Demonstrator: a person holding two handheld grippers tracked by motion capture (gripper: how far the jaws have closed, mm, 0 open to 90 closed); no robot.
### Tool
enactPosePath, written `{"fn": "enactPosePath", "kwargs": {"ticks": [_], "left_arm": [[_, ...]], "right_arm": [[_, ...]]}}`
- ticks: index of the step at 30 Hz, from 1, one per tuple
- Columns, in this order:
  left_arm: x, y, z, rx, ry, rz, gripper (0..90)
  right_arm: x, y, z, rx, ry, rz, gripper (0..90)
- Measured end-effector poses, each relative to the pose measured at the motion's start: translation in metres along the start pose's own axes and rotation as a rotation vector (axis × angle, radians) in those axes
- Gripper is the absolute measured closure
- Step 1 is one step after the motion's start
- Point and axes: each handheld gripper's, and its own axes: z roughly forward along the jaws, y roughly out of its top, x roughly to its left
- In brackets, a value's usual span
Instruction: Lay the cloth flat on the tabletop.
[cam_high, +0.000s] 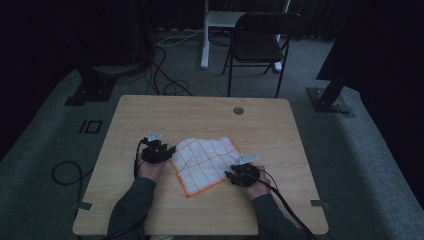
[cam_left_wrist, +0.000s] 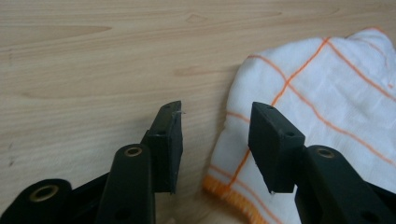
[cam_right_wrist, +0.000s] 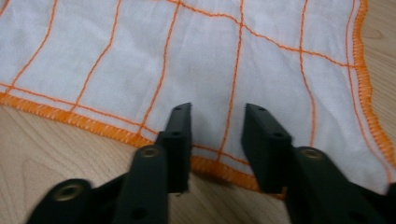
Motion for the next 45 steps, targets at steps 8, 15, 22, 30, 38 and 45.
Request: {"fn": "enactPosePath", "kwargs": {"ticks": [8,15,22,30,38,45], "left_arm": [[-0.004,0.004,0.011,0.048,-0.048,0.008,58.5],[-0.011,0.001,0.014,0.076,-0.056,0.037,66.5],[-0.031,0.002,0.002,0.056,-0.074,0.109,84.9],[-0.076,0.002,-0.018,-0.012,-0.166,0.204,85.4],[-0.117,-0.014,-0.024,-0.001,-0.235,0.31,85.4],[-0.146,-0.037,-0.02,0.038,-0.301,0.357,85.4]], "right_arm": [[-0.003,0.0,-0.002,0.017,0.006,-0.01,83.7],[-0.009,-0.001,-0.005,0.028,-0.005,-0.011,84.8],[-0.015,-0.004,-0.008,0.029,-0.019,0.004,84.3],[-0.016,-0.006,-0.009,0.031,-0.027,0.014,81.4],[-0.018,-0.006,-0.012,0.018,-0.035,0.033,75.2],[-0.018,-0.005,-0.015,-0.01,-0.038,0.038,74.5]]}}
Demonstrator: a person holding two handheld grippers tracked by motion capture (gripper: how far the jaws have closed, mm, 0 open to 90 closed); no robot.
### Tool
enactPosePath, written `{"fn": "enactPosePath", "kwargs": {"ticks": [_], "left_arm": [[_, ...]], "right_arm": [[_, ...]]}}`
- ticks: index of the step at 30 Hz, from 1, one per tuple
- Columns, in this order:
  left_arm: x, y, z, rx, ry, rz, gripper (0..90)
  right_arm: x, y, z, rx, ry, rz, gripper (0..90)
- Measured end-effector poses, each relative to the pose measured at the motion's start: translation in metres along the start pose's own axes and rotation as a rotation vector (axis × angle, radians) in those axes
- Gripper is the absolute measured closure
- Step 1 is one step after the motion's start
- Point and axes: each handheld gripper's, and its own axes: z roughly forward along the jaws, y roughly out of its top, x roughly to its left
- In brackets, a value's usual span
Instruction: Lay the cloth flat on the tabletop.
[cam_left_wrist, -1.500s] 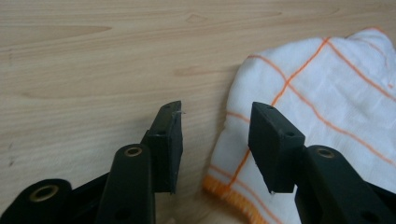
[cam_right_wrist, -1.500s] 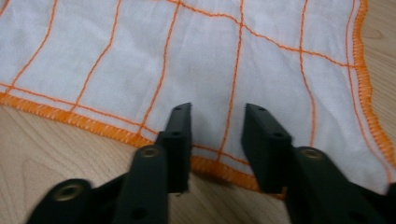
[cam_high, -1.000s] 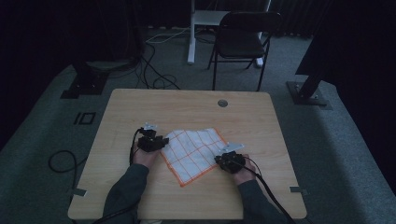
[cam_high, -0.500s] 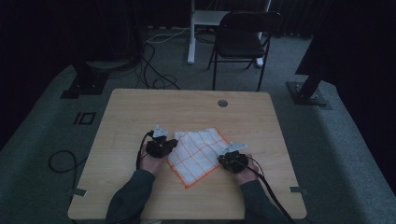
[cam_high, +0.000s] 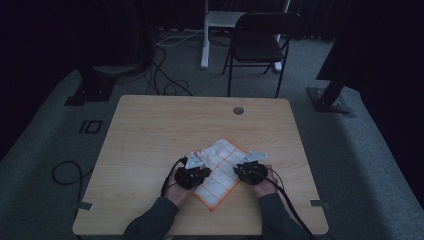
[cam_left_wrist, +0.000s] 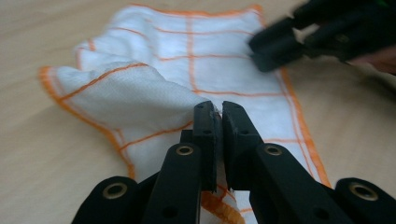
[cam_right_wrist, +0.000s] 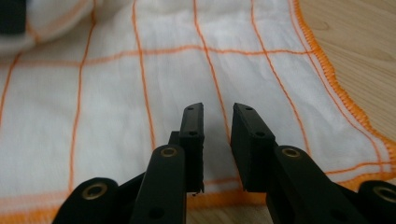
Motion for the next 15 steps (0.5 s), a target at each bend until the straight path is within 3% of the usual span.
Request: {"fn": "enactPosePath", "kwargs": {"ticks": [3,6,15], "left_arm": [[-0.009,-0.005,0.009,0.041,-0.015,0.038,85.3],[-0.011,-0.01,0.016,0.068,-0.026,0.042,85.1],[-0.014,-0.014,0.02,0.083,-0.035,0.055,81.3]], "right_arm": [[0.0,0.001,-0.001,-0.01,0.002,0.01,74.1],[0.0,0.003,-0.004,-0.031,0.018,0.024,73.4],[0.013,0.019,-0.006,-0.093,0.074,0.013,64.4]]}}
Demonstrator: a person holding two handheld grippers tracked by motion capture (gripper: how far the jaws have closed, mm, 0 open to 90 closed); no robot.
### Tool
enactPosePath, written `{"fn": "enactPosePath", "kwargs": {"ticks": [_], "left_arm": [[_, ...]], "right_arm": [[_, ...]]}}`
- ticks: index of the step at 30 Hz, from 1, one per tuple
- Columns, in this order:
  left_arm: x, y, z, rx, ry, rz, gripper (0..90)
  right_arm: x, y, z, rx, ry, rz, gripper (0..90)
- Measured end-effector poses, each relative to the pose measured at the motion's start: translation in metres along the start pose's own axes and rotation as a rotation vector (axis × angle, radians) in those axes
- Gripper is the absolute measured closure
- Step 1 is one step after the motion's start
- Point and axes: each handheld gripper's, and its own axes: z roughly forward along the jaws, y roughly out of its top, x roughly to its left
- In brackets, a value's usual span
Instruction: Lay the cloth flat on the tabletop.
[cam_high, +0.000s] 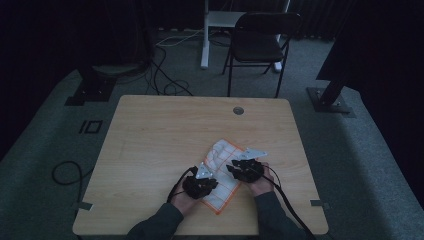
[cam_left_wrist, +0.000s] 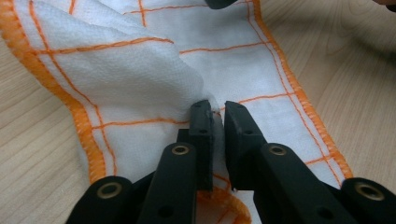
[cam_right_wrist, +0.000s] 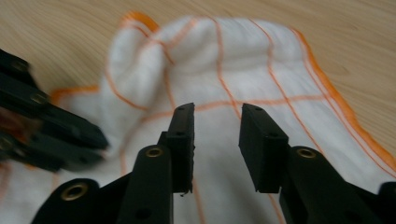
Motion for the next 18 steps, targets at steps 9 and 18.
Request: {"fn": "enactPosePath", "kwargs": {"ticks": [9,18], "left_arm": [[-0.005,-0.003,0.0,-0.017,0.014,0.022,76.6],[-0.006,-0.003,0.0,-0.021,0.011,0.024,73.1]], "right_arm": [[0.015,0.013,0.008,-0.033,0.037,-0.023,58.3],[0.029,0.021,0.015,-0.053,0.093,-0.055,59.9]]}}
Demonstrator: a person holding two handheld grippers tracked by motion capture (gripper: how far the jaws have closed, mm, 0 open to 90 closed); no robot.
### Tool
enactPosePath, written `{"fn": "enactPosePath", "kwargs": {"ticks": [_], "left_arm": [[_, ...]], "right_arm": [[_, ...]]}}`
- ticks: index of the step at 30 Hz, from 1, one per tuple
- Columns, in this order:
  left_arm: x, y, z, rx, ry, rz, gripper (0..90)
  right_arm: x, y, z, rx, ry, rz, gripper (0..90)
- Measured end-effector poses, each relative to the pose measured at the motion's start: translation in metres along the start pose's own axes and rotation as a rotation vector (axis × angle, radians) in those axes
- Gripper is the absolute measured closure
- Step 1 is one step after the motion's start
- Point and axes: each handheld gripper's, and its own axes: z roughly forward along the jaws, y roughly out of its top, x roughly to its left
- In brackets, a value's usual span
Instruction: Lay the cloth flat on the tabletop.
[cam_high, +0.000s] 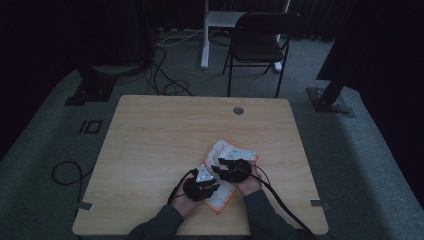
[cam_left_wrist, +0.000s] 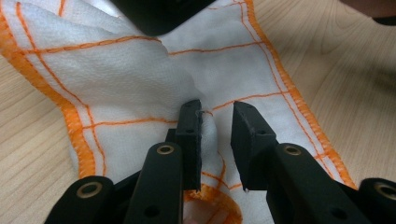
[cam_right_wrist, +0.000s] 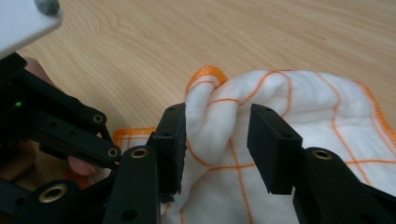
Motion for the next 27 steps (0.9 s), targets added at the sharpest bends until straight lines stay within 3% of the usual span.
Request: {"fn": "enactPosePath", "kwargs": {"ticks": [4,7,9,12,16,19,24,27], "left_arm": [[0.0,0.0,-0.002,-0.001,-0.004,-0.002,70.5],[0.001,0.0,-0.01,-0.026,-0.001,-0.017,69.5],[0.006,-0.003,-0.02,-0.053,0.03,-0.022,70.3],[0.019,-0.01,-0.036,-0.087,0.087,-0.072,71.5],[0.038,-0.018,-0.049,-0.094,0.119,-0.158,72.0],[0.043,-0.02,-0.051,-0.084,0.112,-0.18,69.8],[0.04,-0.019,-0.04,-0.051,0.075,-0.178,62.2],[0.04,-0.02,-0.033,-0.038,0.057,-0.206,57.0]], "right_arm": [[0.002,-0.002,0.007,0.047,-0.013,-0.038,79.3],[0.002,-0.004,0.008,0.069,-0.032,-0.052,85.1],[0.0,-0.007,0.007,0.077,-0.044,-0.061,85.7],[-0.001,-0.008,0.006,0.078,-0.046,-0.055,85.6],[-0.004,-0.011,0.005,0.08,-0.05,-0.039,85.6],[-0.005,-0.013,0.005,0.088,-0.052,-0.04,85.6],[-0.006,-0.014,0.005,0.089,-0.055,-0.04,85.6],[-0.006,-0.014,0.004,0.089,-0.057,-0.038,85.6]]}}
